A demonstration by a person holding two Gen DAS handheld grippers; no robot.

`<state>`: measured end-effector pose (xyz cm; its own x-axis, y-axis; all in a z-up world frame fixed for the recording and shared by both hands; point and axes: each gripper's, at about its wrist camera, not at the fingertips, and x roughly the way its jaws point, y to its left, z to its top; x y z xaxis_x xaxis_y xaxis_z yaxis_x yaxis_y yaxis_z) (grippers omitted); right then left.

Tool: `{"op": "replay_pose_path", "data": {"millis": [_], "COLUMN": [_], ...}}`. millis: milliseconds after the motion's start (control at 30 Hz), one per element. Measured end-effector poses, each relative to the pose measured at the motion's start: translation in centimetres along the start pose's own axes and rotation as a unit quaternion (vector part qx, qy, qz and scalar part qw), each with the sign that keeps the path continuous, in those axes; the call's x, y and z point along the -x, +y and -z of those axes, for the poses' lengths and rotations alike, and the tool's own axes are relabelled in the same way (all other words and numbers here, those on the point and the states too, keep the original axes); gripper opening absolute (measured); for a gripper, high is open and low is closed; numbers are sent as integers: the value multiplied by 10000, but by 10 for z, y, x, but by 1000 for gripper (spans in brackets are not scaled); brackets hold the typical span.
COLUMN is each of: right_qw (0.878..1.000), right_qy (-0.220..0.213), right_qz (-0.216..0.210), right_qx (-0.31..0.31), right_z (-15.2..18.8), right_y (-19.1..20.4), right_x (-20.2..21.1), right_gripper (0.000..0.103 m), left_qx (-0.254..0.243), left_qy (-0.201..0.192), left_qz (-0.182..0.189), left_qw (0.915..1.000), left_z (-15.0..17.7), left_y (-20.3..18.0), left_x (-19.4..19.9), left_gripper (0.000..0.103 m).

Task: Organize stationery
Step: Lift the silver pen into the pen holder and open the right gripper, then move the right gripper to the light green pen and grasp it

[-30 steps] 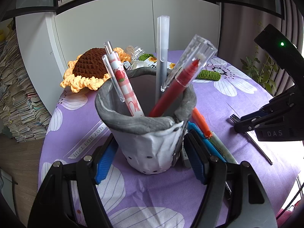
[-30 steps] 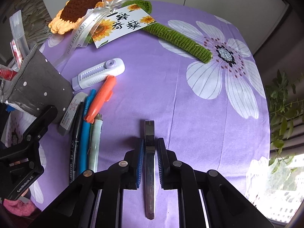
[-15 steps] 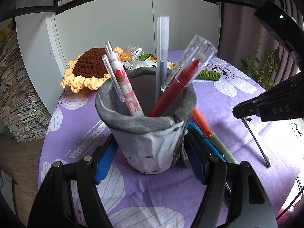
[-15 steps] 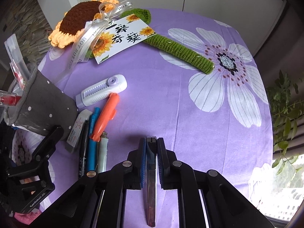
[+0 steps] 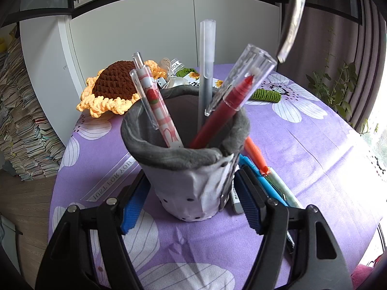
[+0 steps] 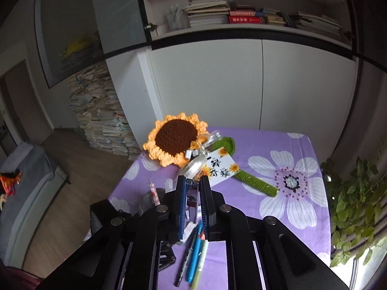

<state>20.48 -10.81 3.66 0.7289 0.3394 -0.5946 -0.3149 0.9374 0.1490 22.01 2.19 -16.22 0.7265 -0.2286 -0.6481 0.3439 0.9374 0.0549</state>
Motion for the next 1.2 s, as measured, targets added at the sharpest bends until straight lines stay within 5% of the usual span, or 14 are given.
{"op": "replay_pose_path", "data": {"millis": [200, 633, 967, 1100, 1200], "right_qw": [9983, 9938, 9949, 9972, 9941], "right_qy": [-321, 1026, 872, 708, 1082], "right_qz": [-391, -386, -514, -230, 60], "right_qx": [287, 164, 48, 36, 9], "right_z": [-28, 7, 14, 24, 45], "right_y": [30, 30, 23, 8, -7], "right_x": [-1, -103, -87, -68, -76], "right_gripper": [12, 12, 12, 12, 12], "left_qx": [-3, -8, -1, 23, 49], "left_qy": [-3, 3, 34, 31, 47], "left_qz": [-2, -4, 5, 0, 11], "left_qw": [10000, 10000, 10000, 10000, 10000], "left_z": [0, 1, 1, 0, 0], "left_y": [0, -1, 1, 1, 2], "left_x": [0, 0, -1, -1, -2], "left_gripper": [70, 70, 70, 70, 70]}}
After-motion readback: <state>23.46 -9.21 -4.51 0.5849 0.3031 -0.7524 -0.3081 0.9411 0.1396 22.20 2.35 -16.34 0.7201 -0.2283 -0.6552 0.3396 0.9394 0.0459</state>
